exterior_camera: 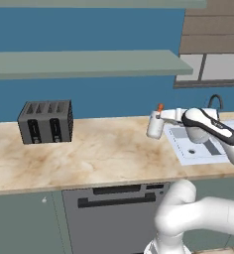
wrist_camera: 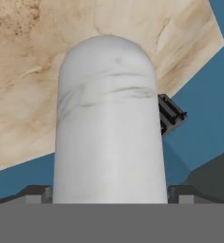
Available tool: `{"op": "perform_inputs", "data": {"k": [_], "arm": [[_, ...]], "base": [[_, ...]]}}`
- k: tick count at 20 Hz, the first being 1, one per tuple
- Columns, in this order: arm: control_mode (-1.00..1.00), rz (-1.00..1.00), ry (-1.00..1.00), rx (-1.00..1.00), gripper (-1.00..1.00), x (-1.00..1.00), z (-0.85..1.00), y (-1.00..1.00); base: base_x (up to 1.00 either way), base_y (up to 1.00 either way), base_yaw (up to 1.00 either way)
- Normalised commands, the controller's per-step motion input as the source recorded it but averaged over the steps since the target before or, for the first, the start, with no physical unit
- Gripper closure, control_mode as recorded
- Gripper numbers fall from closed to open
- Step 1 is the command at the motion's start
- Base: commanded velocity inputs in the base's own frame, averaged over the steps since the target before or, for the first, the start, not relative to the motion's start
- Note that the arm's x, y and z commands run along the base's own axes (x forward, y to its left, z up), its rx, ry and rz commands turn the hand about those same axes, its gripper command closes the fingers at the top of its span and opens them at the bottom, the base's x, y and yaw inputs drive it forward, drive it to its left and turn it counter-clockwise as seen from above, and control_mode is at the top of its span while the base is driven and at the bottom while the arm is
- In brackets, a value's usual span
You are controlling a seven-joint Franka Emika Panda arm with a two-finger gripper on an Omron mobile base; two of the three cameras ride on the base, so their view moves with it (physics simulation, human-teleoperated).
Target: Restock the sink supplies by placing the sponge and soap dispenser on the counter and next to the sink. Make sure the soap dispenser is upright.
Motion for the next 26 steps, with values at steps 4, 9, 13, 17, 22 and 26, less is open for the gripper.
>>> {"op": "perform_inputs", "data": {"k": [4, 9, 13, 17, 22, 26], "arm": [[-1.0, 0.0, -0.02, -0.12, 1.0, 0.08, -0.5, -0.39], [-1.0, 0.0, -0.11, -0.09, 1.0, 0.03, -0.5, -0.39], [-1.0, 0.03, -0.25, -0.06, 1.0, 0.0, -0.4, -0.31], [-1.0, 0.02, -0.26, -0.07, 1.0, 0.0, -0.39, -0.21], [-1.0, 0.0, -0.24, -0.11, 1.0, 0.0, -0.31, -0.21], [-1.0, 0.0, -0.17, -0.21, 1.0, 0.0, -0.3, -0.11]], "base": [[0.0, 0.0, 0.0], [0.0, 0.0, 0.0], [0.0, 0.0, 0.0], [0.0, 0.0, 0.0], [0.0, 0.0, 0.0], [0.0, 0.0, 0.0]]}}
